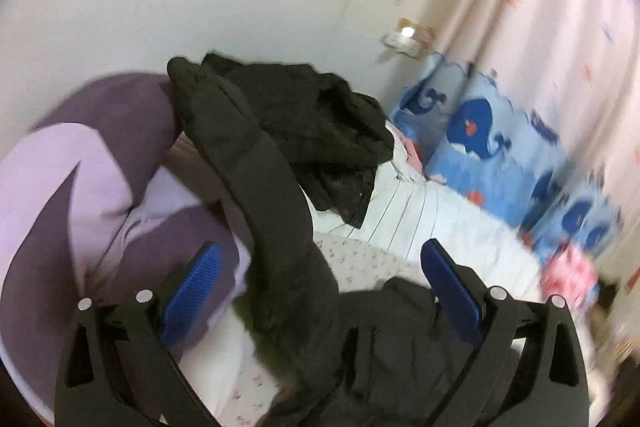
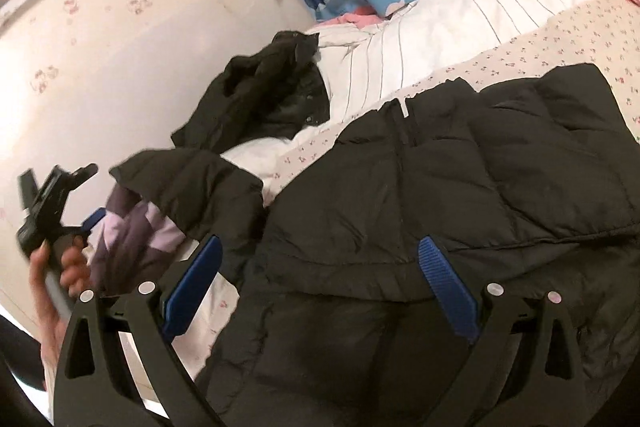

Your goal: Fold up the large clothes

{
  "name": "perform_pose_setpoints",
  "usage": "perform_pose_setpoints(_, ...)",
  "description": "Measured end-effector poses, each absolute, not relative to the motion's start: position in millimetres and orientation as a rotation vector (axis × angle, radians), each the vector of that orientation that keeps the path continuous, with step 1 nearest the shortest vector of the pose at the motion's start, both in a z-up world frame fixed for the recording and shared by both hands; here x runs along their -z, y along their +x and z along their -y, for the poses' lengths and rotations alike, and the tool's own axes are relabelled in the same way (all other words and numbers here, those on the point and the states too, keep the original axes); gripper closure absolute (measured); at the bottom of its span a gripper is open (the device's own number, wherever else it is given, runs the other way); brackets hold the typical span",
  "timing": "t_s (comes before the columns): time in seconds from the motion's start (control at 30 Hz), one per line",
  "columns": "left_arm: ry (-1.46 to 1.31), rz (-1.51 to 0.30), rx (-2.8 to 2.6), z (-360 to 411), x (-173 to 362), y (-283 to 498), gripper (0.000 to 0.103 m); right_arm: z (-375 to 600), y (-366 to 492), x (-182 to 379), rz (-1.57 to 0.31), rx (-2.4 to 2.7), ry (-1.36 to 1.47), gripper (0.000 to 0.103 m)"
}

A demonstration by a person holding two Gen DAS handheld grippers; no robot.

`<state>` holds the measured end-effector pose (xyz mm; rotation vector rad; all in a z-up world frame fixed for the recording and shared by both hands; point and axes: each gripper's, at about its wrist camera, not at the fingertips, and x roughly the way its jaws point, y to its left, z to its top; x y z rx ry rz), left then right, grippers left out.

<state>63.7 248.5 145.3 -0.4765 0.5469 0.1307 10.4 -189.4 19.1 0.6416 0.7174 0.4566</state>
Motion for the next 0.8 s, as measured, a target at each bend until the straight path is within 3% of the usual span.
perform_pose_setpoints(0.47, -0.665, -0.625, -0.339, -327, -112, 151, 0.008, 190, 17, -28, -0.694, -0.464, 0.687, 0.008)
perform_pose_setpoints(0.5, -0.685, -0.615, -0.347, -331, -110, 153, 0.012, 190, 17, -28, -0.695, -0.465, 0.688, 0.008)
perform_pose_setpoints(0.57, -0.733, -0.589, -0.307, -337, -106, 155, 0.073, 189, 18, -28, -0.695, -0.464, 0.682, 0.008)
perform_pose_setpoints(0.6, -0.760, -0.616, -0.275, -340, -102, 159, 0.082, 190, 18, -27, -0.697, -0.456, 0.680, 0.008)
perform_pose_setpoints(0.67, -0.765, -0.604, -0.255, -341, -100, 160, 0.092, 192, 19, -25, -0.702, -0.442, 0.686, 0.008)
perform_pose_setpoints(0.8, -0.780, -0.535, -0.138, -330, -113, 151, 0.095, 199, 19, -24, -0.699, -0.419, 0.704, 0.008)
